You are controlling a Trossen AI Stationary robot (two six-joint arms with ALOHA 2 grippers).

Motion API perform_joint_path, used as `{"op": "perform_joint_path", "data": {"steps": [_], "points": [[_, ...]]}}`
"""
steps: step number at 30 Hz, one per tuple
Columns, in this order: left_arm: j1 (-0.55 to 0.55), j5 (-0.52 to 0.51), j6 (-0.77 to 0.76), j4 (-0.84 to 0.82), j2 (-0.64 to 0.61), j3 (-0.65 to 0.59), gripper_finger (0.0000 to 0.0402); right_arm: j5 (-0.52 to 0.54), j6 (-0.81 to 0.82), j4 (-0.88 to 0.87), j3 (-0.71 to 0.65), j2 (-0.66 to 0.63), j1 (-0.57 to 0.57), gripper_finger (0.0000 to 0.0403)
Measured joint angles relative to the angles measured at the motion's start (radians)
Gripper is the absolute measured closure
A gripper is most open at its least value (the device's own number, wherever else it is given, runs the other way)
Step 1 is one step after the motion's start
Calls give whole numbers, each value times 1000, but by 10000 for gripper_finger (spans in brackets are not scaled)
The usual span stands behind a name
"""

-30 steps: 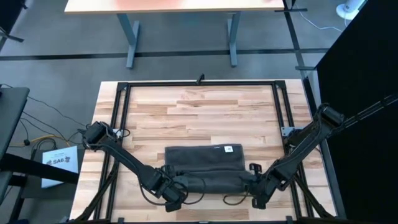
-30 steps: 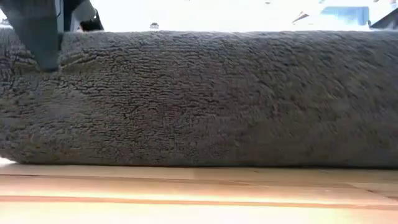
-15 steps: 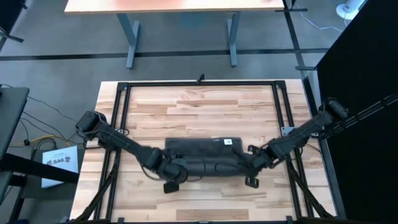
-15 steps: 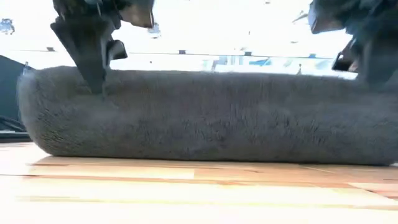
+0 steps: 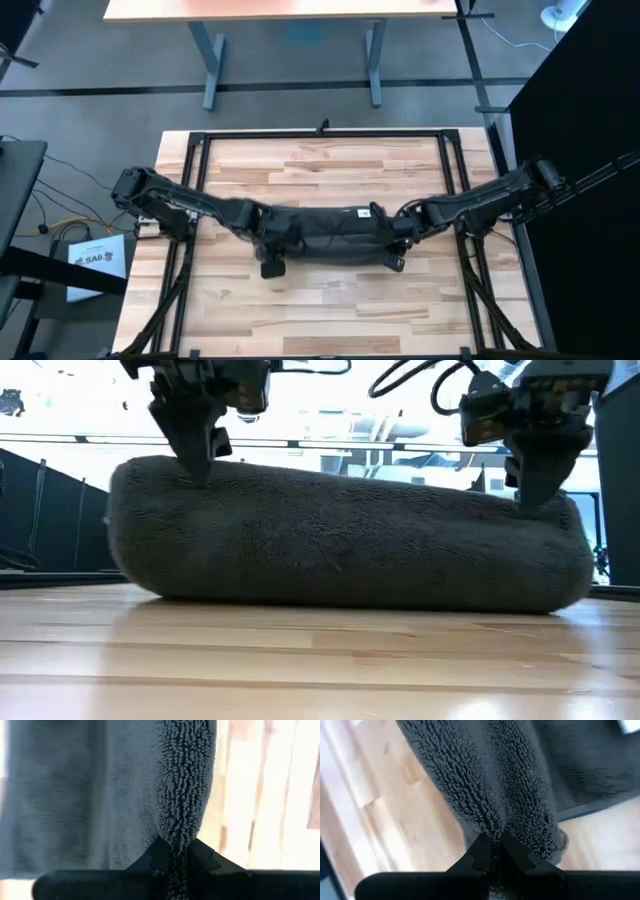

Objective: Roll towel
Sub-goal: Roll the black towel

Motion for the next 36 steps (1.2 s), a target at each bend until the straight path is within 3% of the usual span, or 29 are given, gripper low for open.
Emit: {"op": "perform_joint_path", "data": {"steps": [4, 11, 16, 20, 23, 27, 31, 36], "points": [[108, 13, 56, -16, -35, -26, 383, -1, -37, -28, 2, -11, -77, 393], [267, 182, 152, 139, -32, -167, 383, -81, -207, -41, 0, 5, -283, 393], [346, 209, 210, 211, -32, -237, 383, -205, -303, 1, -48, 5, -439, 393], [391, 209, 234, 239, -32, -246, 383, -218, -349, 40, -85, 4, -518, 393], [405, 145, 264, 260, -32, -248, 383, -216, -365, 86, -106, 5, -560, 390], [428, 106, 335, 264, -31, -249, 373, -207, -366, 108, -132, 4, -605, 344], [451, 55, 366, 259, -17, -250, 309, -132, -385, 115, -135, 5, -640, 290], [468, -142, 367, 239, -22, -242, 237, -13, -411, 134, -135, 1, -668, 240]]}}
